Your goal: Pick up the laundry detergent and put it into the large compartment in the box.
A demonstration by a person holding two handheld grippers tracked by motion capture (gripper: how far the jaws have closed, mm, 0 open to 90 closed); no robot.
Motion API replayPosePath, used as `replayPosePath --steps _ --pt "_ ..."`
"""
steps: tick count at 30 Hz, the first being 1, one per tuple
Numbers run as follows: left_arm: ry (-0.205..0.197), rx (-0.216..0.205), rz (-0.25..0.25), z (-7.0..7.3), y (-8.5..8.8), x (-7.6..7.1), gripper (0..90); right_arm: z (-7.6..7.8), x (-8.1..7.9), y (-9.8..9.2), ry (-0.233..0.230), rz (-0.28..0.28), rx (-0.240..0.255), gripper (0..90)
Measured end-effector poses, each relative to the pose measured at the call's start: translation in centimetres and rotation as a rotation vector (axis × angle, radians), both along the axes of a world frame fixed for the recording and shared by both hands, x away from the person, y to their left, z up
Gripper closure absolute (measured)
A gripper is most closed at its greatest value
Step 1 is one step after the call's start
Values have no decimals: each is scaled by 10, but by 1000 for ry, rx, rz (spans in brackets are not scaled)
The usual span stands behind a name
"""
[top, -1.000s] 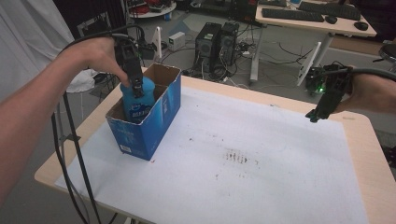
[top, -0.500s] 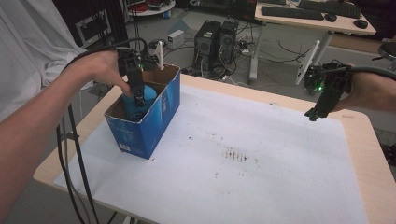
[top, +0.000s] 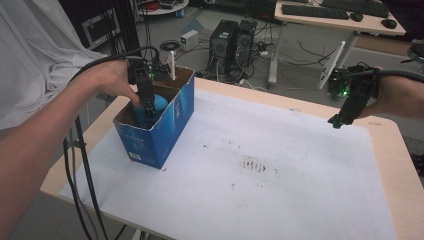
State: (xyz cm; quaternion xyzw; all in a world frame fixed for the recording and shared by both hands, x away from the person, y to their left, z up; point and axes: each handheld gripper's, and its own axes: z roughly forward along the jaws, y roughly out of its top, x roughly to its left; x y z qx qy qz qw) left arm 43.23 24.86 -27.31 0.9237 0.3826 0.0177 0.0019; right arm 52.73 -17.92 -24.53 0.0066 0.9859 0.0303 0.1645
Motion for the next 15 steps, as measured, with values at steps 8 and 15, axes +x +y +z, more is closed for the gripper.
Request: replayPosePath --steps 8,15 --pt "-7 -1 -20 -1 -1 0 379 -1 1 0 0 -6 1 110" --pt "-21 -1 -34 -2 -4 -2 378 1 -1 0 -8 3 7 110"
